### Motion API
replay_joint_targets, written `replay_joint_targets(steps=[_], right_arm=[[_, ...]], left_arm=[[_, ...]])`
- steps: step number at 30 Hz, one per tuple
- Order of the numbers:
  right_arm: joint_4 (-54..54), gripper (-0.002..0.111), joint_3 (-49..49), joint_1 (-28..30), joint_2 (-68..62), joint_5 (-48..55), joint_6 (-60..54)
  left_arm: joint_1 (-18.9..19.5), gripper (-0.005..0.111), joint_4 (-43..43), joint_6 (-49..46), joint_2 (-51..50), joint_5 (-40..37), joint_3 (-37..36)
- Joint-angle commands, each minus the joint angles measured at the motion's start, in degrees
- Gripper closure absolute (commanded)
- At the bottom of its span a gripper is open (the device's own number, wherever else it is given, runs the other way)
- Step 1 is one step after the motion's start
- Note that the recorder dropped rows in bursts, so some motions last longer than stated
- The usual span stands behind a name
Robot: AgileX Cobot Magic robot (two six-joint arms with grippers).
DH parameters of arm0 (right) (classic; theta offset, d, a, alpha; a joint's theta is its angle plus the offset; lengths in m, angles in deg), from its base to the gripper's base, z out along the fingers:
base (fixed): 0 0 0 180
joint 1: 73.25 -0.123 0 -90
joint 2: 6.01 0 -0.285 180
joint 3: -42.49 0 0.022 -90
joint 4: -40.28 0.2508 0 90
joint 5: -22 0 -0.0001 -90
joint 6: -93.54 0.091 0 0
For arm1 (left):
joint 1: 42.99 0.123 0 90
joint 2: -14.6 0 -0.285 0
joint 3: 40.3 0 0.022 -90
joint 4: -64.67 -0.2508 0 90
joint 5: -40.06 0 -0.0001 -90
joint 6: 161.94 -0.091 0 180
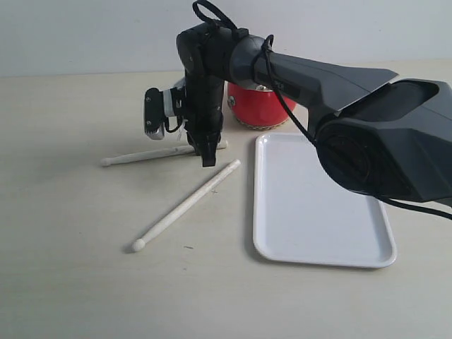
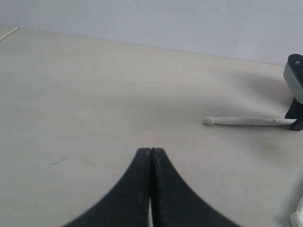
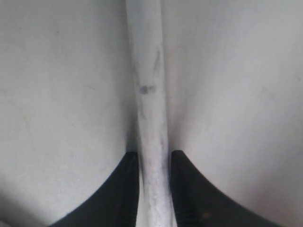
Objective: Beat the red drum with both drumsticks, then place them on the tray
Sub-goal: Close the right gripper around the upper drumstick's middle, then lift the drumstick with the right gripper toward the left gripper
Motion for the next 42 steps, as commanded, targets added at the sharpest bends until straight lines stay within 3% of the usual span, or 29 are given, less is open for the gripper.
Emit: replay_joint_targets(steps=[1, 4, 11, 22, 29, 32, 37, 40, 42], right_arm=[[0.2, 0.09, -0.3, 0.2, -1.2, 0.6, -0.4], [0.2, 0.108, -0.3, 0.2, -1.0, 0.6, -0.4], [1.1, 0.108, -0.3, 0.1, 2.9, 0.9, 4.7], [2.7, 0.108, -0.3, 0.1, 16.3, 3.7, 21.8], [13.6, 0.108, 0.0, 0.1, 22.8, 3.7, 24.0], [14.8, 0.108, 6.0, 0.1, 27.1, 3.7, 25.3], [16.5, 0.108, 29.9, 0.1, 37.8, 3.7, 16.7], [28.2, 0.108, 40.0, 0.2, 42.0, 3.7, 4.5], [37.1, 0.108, 45.1, 0.2, 43.4, 3.7, -5.4]], left_arm=[[-0.3, 0.107, 0.3, -0.1, 0.4, 0.4, 0.0], [-0.3, 0.107, 0.3, -0.1, 0.4, 0.4, 0.0], [-0.3, 0.107, 0.3, -0.1, 0.4, 0.4, 0.0], [-0.3, 0.107, 0.3, -0.1, 0.4, 0.4, 0.0], [-0.3, 0.107, 0.3, -0.1, 0.4, 0.4, 0.0], [-0.3, 0.107, 0.3, -0.1, 0.4, 0.4, 0.0], [-0.3, 0.107, 0.3, -0.1, 0.4, 0.4, 0.0], [-0.3, 0.107, -0.5, -1.1, 0.4, 0.7, 0.0], [-0.3, 0.107, -4.0, -4.4, 0.4, 6.7, 0.0]])
